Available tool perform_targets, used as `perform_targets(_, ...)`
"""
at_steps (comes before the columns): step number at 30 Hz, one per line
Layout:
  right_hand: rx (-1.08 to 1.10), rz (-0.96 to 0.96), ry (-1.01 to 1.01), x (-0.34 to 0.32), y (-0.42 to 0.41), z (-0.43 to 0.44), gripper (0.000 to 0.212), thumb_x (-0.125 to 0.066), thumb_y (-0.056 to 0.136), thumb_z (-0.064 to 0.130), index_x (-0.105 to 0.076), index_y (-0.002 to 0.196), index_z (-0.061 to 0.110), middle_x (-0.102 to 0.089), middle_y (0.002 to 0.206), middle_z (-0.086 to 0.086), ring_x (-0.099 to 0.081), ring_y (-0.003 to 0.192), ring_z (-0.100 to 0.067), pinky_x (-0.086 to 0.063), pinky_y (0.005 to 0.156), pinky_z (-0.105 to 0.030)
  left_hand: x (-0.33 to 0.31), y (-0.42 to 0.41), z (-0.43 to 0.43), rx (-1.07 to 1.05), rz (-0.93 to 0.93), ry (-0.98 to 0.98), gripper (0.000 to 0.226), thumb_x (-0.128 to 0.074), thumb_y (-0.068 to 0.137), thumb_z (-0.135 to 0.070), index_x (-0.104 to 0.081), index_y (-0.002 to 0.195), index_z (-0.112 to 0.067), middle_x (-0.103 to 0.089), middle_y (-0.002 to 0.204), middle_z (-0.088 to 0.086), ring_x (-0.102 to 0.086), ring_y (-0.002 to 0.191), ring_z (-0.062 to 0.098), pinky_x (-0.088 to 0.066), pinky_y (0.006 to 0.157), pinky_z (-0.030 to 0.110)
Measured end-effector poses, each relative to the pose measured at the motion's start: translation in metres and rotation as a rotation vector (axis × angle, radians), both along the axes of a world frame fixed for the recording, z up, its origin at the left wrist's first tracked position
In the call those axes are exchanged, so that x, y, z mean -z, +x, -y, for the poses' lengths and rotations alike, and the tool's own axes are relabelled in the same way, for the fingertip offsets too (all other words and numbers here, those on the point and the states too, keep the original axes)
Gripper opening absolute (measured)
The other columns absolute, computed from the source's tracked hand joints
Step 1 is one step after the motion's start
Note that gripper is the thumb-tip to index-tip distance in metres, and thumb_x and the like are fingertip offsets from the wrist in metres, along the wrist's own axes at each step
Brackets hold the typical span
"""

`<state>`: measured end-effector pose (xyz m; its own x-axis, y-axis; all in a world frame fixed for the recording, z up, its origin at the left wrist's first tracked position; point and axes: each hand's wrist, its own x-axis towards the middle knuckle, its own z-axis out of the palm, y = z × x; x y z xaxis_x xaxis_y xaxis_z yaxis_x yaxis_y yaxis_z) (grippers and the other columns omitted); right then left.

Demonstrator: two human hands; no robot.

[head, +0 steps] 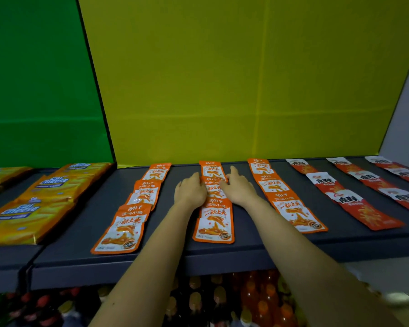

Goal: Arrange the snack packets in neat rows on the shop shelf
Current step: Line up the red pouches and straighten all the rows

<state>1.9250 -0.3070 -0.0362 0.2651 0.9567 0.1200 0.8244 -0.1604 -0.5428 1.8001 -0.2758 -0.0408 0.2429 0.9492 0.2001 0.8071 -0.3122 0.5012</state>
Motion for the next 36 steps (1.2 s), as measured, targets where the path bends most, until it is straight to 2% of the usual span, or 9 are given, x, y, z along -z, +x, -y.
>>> perform_targets(12,-0.015,0.067,0.023,0.006,0.002,-0.009,0.057,-0.04,0.096,0.031,-0.019,0.143,0.007,-0.046,0.141,-0.01,-0.041,0.129,-0.031,-0.033,0.101,-0.043,-0.001,0.002,0.0,0.032,-0.03,0.001,0.04,-0.031,0.097,-0.021,-0.039,0.134,-0.009,-0.051,0.135,0.014,-0.046,0.124,0.031,-0.029,0.108,0.041)
perform_targets(17,-0.014,0.028,0.031,0.007,0.003,-0.009,0.055,-0.039,0.096,0.031,-0.02,0.143,0.007,-0.046,0.141,-0.01,-0.043,0.128,-0.032,-0.034,0.102,-0.043,-0.002,0.002,0.002,0.041,-0.013,-0.009,0.04,-0.03,0.097,-0.021,-0.039,0.135,-0.009,-0.051,0.135,0.014,-0.045,0.125,0.031,-0.03,0.108,0.042)
perform_targets(21,-0.002,-0.173,0.036,0.002,0.002,-0.001,0.062,-0.039,0.097,0.03,-0.01,0.147,0.009,-0.037,0.147,-0.015,-0.039,0.132,-0.033,-0.034,0.107,-0.046,-0.005,-0.003,0.008,0.017,0.109,-0.039,0.03,-0.032,0.096,-0.018,-0.048,0.116,-0.001,-0.059,0.121,0.019,-0.053,0.111,0.035,-0.042,0.094,0.045)
perform_targets(23,0.002,-0.246,0.02,-0.001,0.001,0.009,0.065,-0.04,0.097,0.029,-0.006,0.149,0.01,-0.034,0.149,-0.016,-0.037,0.133,-0.033,-0.034,0.108,-0.043,-0.007,-0.007,0.016,0.007,0.119,-0.069,0.029,-0.032,0.096,-0.015,-0.048,0.113,0.001,-0.057,0.12,0.021,-0.052,0.11,0.036,-0.043,0.088,0.041)
perform_targets(26,-0.042,-0.28,-0.009,-0.003,0.0,0.035,0.068,-0.042,0.097,0.029,-0.002,0.149,0.012,-0.032,0.15,-0.013,-0.04,0.132,-0.029,-0.037,0.103,-0.037,-0.005,-0.016,0.035,0.026,0.104,-0.084,0.023,-0.032,0.096,-0.016,-0.05,0.098,-0.002,-0.059,0.111,0.019,-0.054,0.101,0.033,-0.038,0.075,0.034)
perform_targets(28,-0.102,-0.3,0.002,-0.001,-0.001,0.057,0.069,-0.044,0.096,0.03,-0.002,0.149,0.014,-0.031,0.152,-0.007,-0.038,0.133,-0.024,-0.036,0.102,-0.033,0.001,-0.024,0.052,0.045,0.088,-0.054,0.025,-0.034,0.096,-0.019,-0.052,0.088,-0.003,-0.059,0.107,0.017,-0.054,0.103,0.03,-0.04,0.079,0.034)
perform_targets(29,-0.134,-0.295,0.007,0.0,-0.001,0.068,0.07,-0.045,0.096,0.031,-0.002,0.149,0.016,-0.031,0.152,-0.004,-0.037,0.134,-0.022,-0.035,0.103,-0.033,0.005,-0.028,0.061,0.048,0.067,-0.031,0.028,-0.035,0.096,-0.021,-0.054,0.088,-0.002,-0.058,0.109,0.016,-0.052,0.109,0.03,-0.04,0.086,0.035)
perform_targets(32,-0.184,-0.267,0.04,0.002,-0.001,0.091,0.071,-0.048,0.094,0.034,-0.005,0.149,0.02,-0.037,0.149,0.004,-0.038,0.134,-0.018,-0.033,0.107,-0.036,0.013,-0.042,0.082,0.02,0.055,0.026,0.037,-0.036,0.097,-0.03,-0.059,0.116,-0.008,-0.047,0.141,0.006,-0.036,0.134,0.021,-0.03,0.105,0.031)
perform_targets(36,-0.182,-0.293,0.076,0.002,0.0,0.099,0.068,-0.049,0.094,0.032,-0.009,0.148,0.022,-0.047,0.142,0.008,-0.04,0.132,-0.014,-0.034,0.105,-0.034,0.012,-0.046,0.092,0.072,0.044,0.102,0.039,-0.036,0.097,-0.033,-0.055,0.127,-0.017,-0.04,0.147,-0.001,-0.031,0.138,0.014,-0.025,0.108,0.027)
